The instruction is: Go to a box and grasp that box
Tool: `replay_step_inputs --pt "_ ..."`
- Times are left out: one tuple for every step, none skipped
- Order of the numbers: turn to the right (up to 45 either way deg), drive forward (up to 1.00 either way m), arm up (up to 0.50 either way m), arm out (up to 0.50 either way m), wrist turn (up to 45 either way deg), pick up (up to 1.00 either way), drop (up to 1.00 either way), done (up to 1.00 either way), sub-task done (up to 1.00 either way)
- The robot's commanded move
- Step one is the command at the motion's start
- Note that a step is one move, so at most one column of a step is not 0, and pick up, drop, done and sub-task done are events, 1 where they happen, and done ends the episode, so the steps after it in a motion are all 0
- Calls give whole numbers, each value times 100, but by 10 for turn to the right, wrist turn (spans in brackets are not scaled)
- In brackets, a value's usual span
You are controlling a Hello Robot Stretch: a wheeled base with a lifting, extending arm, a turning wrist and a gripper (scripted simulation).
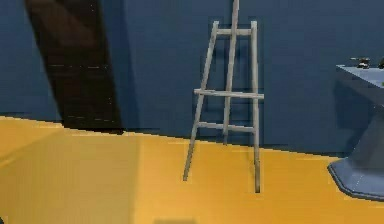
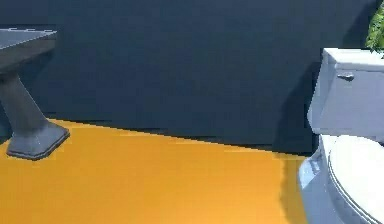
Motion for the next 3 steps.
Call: replay_step_inputs --pt "60 0 0 0 0 0 0 0 0" --pt "0 40 0 0 0 0 0 0 0" --pt "450 0 0 0 0 0 0 0 0"
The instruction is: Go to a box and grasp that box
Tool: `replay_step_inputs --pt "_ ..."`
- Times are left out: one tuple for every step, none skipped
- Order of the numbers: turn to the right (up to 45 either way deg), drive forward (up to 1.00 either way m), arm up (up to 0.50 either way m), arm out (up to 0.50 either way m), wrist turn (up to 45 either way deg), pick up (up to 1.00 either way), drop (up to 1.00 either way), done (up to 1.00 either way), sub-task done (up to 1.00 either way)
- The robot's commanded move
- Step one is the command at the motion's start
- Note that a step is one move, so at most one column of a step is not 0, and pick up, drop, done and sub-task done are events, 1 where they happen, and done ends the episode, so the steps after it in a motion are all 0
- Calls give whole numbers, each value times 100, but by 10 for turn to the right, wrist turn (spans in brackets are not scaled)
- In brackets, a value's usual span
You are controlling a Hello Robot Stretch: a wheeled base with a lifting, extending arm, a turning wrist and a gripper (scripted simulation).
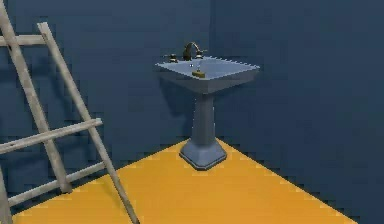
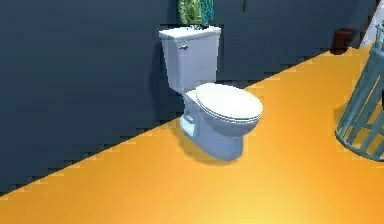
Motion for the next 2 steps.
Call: replay_step_inputs --pt "150 0 0 0 0 0 0 0 0" --pt "0 10 0 0 0 0 0 0 0"
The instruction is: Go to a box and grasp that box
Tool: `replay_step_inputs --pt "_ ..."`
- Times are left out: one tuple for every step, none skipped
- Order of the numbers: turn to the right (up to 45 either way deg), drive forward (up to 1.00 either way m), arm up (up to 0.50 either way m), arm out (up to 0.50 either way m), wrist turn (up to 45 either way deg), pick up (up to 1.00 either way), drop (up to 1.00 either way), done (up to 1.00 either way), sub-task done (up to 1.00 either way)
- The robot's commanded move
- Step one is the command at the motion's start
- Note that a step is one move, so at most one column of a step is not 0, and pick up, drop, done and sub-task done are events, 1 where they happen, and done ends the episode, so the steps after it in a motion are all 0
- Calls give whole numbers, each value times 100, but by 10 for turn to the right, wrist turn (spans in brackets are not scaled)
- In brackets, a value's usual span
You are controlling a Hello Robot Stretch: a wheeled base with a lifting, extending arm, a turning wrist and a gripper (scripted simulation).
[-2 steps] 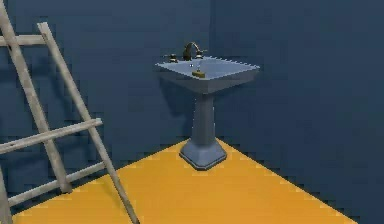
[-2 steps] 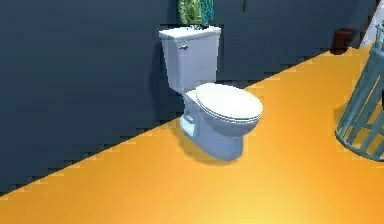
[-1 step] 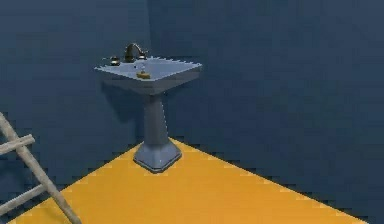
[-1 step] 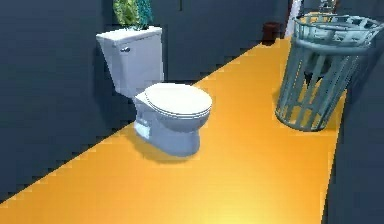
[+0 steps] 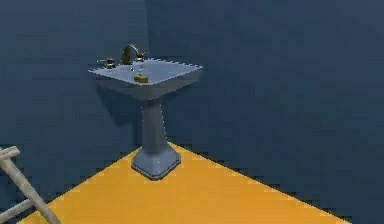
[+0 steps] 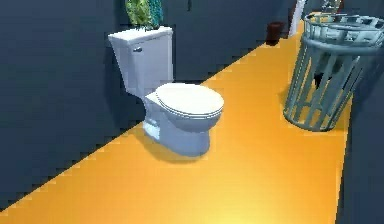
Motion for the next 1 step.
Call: replay_step_inputs --pt "-450 0 0 0 0 0 0 0 0"
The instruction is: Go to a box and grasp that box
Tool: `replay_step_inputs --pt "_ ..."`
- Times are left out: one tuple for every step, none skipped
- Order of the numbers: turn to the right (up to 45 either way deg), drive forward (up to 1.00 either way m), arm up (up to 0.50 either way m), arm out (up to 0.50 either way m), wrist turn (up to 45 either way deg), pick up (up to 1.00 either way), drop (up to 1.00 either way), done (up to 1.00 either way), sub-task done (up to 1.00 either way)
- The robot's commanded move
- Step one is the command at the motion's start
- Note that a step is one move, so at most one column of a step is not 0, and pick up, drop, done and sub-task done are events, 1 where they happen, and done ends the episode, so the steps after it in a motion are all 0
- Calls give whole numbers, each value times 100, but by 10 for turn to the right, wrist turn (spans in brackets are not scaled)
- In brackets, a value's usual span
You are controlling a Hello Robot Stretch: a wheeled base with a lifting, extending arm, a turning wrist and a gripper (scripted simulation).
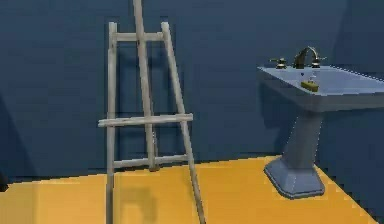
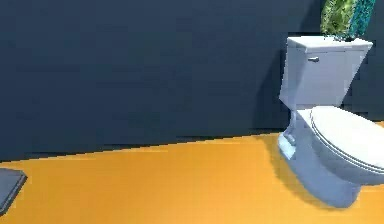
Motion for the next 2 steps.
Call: replay_step_inputs --pt "-240 0 0 0 0 0 0 0 0" --pt "0 50 0 0 0 0 0 0 0"
